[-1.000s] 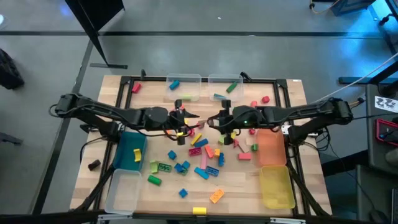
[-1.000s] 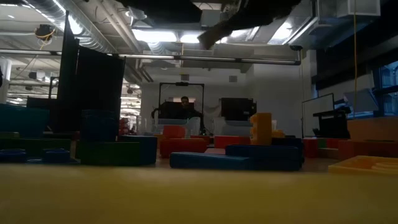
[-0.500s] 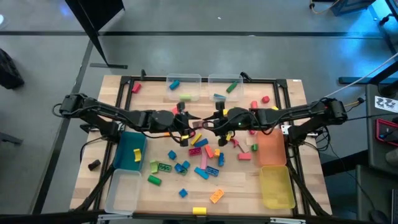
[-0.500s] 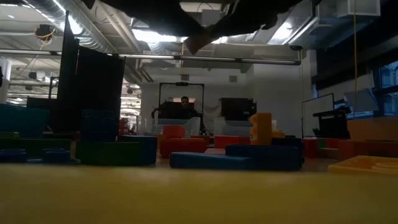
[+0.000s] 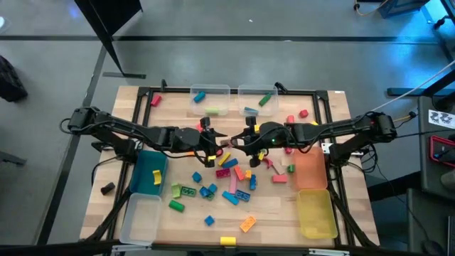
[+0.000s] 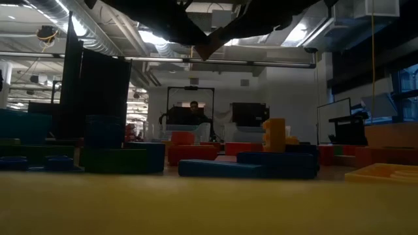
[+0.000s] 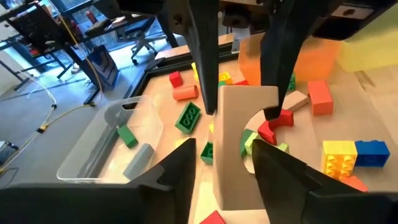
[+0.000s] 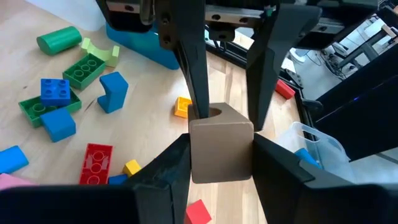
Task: Sort blocks by size
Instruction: Put the brown block into the blue bin
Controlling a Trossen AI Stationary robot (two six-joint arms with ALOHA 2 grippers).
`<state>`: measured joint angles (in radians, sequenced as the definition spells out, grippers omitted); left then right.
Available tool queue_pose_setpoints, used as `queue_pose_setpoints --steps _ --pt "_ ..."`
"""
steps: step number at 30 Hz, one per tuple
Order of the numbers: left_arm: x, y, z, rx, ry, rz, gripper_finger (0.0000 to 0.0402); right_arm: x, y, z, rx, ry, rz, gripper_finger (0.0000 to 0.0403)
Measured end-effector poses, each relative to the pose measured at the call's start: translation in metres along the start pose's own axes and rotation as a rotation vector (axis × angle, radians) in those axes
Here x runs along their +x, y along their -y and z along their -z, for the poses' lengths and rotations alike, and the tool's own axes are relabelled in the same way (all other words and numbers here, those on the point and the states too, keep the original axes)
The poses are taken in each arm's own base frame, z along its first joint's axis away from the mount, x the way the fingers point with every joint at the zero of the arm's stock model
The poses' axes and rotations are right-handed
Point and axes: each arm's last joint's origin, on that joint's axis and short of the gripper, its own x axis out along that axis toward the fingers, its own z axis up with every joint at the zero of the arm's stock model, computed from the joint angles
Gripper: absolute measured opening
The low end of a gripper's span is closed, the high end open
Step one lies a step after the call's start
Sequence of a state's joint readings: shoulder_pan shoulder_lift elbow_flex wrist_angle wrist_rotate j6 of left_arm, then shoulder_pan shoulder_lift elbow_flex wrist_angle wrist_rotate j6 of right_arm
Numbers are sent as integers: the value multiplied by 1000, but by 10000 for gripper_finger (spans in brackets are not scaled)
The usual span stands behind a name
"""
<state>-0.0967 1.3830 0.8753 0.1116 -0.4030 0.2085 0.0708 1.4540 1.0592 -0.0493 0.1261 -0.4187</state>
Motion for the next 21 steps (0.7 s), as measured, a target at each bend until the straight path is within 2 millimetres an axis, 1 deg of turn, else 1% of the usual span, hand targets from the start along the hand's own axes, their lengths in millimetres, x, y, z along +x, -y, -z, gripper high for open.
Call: queue_pose_setpoints --steps 3,9,15,17,21 --pt "0 0 0 2 -2 0 99 0 0 0 1 5 2 145" --pt "2 -4 1 -12 1 24 24 0 0 -2 3 17 1 145" --pt "2 -5 1 -24 0 29 22 0 1 -3 7 31 1 154" --pt "2 -5 2 -13 -27 32 23 0 0 -3 13 37 -2 165" --pt "-1 -7 0 5 -101 43 21 -1 1 -4 108 39 7 198"
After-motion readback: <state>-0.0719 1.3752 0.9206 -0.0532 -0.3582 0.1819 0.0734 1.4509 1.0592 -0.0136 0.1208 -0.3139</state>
